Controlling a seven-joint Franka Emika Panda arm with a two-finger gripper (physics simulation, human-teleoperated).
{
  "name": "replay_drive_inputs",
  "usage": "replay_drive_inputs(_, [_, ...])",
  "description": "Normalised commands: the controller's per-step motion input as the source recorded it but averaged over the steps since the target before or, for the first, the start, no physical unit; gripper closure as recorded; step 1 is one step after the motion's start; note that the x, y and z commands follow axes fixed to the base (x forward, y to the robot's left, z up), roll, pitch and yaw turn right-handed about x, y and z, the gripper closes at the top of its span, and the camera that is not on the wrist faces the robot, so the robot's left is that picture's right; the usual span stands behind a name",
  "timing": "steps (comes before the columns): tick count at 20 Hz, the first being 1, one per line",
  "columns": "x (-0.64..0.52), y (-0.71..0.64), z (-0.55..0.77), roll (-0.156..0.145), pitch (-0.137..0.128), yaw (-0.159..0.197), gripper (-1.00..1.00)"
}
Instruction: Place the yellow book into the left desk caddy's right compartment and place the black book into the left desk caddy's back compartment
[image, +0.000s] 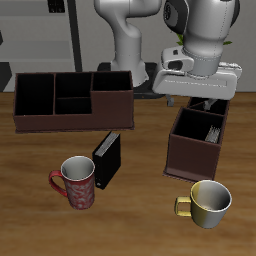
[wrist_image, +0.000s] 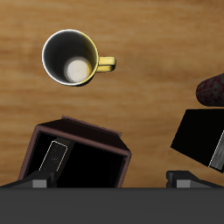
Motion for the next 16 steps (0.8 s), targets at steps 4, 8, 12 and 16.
replay_drive_inputs(4, [0.19, -0.97, -0.03, -0.023, -0.069, 0.067, -1.00])
replay_drive_inputs(8, [0.06, -0.86, -0.24, 0.003, -0.037, 0.080, -1.00])
replay_drive_inputs(12, [-0.12, -0.56, -0.31, 0.063, -0.024, 0.054, -1.00])
replay_drive_inputs(16, [-0.34, -0.52, -0.42, 0.014, -0.026, 0.015, -1.00])
